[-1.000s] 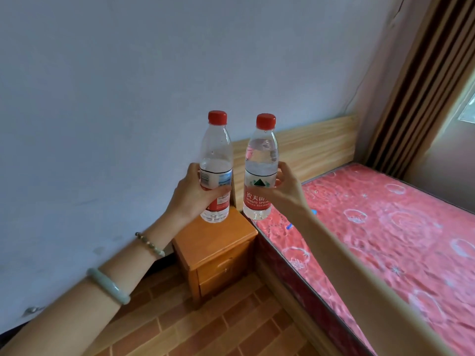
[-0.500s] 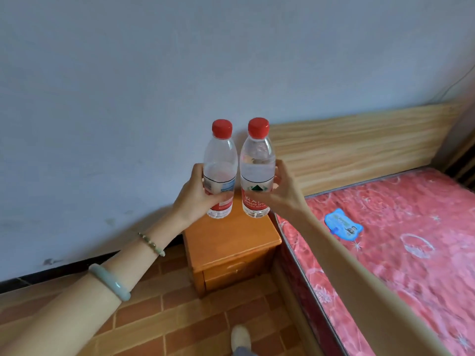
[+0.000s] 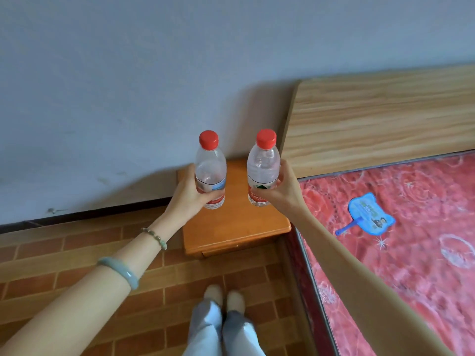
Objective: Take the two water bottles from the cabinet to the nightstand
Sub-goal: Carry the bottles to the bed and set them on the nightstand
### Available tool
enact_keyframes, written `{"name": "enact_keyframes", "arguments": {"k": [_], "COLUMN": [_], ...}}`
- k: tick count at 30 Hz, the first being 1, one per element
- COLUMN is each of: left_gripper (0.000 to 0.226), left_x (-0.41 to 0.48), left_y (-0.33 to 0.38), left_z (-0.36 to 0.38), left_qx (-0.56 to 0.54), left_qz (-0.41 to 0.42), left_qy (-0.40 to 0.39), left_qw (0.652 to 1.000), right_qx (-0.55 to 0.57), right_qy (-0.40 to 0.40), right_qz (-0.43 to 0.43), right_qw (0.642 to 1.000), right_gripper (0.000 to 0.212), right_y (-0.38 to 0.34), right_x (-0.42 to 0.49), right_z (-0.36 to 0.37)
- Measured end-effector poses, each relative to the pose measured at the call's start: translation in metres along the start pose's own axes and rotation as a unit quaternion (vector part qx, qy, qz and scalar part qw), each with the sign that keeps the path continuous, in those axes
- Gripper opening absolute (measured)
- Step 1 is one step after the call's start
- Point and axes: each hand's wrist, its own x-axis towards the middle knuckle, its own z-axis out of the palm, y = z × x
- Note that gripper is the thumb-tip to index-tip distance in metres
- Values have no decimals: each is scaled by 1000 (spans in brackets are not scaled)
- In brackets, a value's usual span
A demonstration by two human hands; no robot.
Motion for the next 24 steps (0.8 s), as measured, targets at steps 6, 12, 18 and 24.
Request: {"name": "enact_keyframes", "arguments": {"k": [6,12,18,24], "left_gripper": [77,75,69,69], "left_x": [57,94,123,137], "left_y": [-76,-167,-241,-278], "left_z": [42,91,122,134], "left_qx": [6,-28,-48,-38], "left_qz": [-12,-32,-63,-60], "left_qy": [-11,43,75,65], "left_qw": [1000,998,994,995], "right_qx": [-1,-7,-22,-13], "right_qy": [9,-14,-18,-20], "right_qz": [31,34,32,52], "right_qw": [999,999,999,998], "right_gripper": [67,65,69,69], "right_y": [81,176,257,296], "right_x": [53,105,136,143], "right_z": [30,78,124,144]}}
